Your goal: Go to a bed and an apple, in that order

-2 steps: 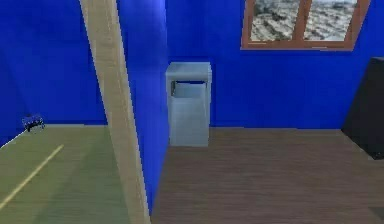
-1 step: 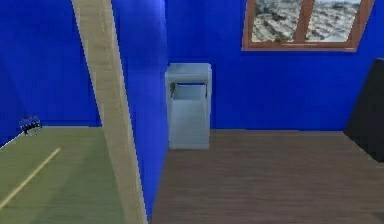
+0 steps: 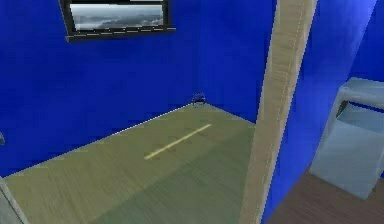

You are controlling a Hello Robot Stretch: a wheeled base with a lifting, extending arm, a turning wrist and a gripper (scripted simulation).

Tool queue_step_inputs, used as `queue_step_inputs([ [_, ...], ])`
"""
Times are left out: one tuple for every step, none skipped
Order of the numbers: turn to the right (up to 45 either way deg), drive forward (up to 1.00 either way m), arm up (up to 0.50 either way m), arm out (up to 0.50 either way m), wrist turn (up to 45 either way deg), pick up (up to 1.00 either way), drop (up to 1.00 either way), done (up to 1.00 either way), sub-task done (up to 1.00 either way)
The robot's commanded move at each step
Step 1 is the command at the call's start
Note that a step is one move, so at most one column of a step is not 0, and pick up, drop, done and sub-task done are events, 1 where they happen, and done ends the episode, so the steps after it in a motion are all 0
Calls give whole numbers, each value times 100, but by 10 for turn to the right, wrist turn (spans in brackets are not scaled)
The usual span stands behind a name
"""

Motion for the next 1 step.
queue_step_inputs([
  [-150, 0, 0, 0, 0, 0, 0, 0, 0],
])
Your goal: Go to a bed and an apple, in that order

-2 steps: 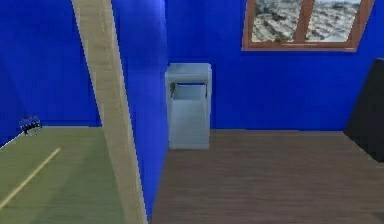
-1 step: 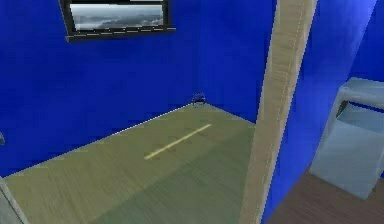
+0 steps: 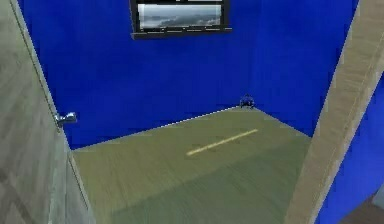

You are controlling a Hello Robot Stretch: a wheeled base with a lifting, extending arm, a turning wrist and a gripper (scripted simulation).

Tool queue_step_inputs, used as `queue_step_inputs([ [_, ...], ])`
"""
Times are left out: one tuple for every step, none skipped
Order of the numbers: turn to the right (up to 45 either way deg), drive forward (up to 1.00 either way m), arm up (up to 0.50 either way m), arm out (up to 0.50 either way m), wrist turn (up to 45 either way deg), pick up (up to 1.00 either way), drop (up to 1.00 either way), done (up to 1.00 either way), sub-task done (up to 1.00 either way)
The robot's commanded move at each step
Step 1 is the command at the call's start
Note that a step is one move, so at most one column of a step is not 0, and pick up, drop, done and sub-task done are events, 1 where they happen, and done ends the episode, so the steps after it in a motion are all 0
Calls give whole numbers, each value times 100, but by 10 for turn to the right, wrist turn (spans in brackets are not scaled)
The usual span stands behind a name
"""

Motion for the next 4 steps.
queue_step_inputs([
  [0, 95, 0, 0, 0, 0, 0, 0, 0],
  [-450, 0, 0, 0, 0, 0, 0, 0, 0],
  [-30, 0, 0, 0, 0, 0, 0, 0, 0],
  [0, 60, 0, 0, 0, 0, 0, 0, 0],
])
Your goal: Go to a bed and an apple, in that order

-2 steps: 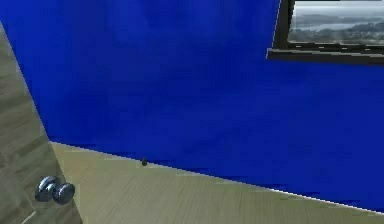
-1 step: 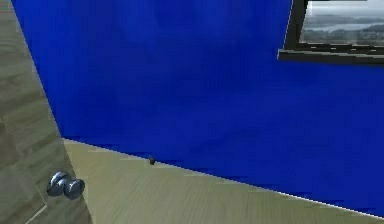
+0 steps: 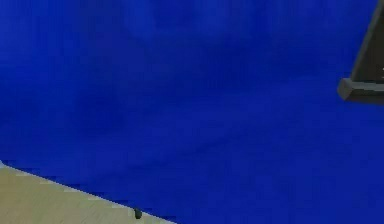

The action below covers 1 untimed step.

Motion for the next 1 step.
queue_step_inputs([
  [-60, 0, 0, 0, 0, 0, 0, 0, 0],
])
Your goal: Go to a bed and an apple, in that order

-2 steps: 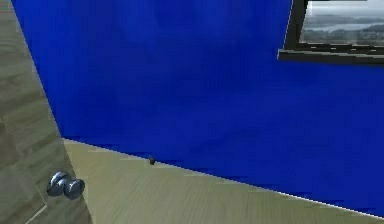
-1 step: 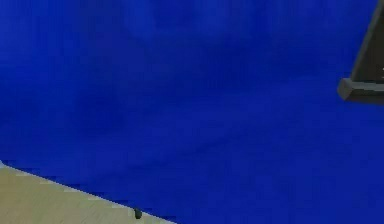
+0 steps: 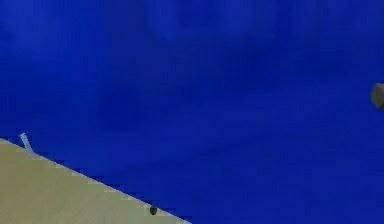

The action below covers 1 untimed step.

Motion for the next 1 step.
queue_step_inputs([
  [0, 20, 0, 0, 0, 0, 0, 0, 0],
])
